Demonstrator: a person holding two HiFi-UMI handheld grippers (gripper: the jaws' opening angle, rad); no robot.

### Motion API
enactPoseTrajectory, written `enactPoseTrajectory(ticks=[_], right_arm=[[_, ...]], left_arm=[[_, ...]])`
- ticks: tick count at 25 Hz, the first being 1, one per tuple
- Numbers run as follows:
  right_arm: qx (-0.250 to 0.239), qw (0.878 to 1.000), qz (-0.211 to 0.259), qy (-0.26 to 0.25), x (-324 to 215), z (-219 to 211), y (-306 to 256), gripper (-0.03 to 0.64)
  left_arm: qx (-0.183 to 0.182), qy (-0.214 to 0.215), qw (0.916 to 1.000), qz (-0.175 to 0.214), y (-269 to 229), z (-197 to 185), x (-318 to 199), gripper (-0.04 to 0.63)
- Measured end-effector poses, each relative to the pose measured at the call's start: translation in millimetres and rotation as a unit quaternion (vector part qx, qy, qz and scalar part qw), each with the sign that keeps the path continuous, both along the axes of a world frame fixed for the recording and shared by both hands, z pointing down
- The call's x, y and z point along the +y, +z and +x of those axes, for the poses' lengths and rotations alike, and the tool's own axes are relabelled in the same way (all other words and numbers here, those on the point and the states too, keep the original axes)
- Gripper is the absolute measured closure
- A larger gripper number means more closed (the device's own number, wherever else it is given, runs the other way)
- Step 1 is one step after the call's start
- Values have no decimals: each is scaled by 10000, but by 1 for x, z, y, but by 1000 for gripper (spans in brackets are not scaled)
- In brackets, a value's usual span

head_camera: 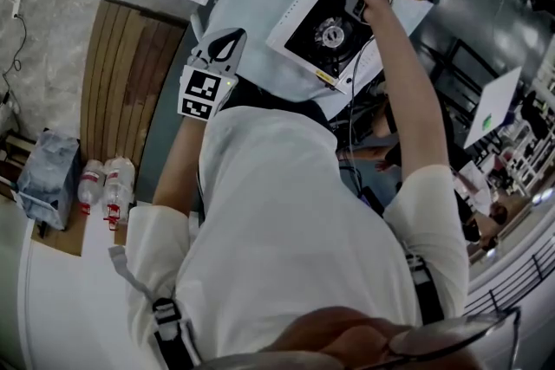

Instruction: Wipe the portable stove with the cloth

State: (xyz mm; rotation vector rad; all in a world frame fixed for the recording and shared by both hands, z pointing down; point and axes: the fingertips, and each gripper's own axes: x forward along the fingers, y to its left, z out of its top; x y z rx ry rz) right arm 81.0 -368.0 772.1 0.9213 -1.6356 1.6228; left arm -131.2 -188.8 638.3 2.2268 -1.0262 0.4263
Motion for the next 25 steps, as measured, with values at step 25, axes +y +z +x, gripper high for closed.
enactPoseTrajectory(ticks=[25], right_arm=[[921,9671,351,-2344,39,-63,-3,543]], left_arm=[[126,-439,9989,84,-1,-34,35,564]])
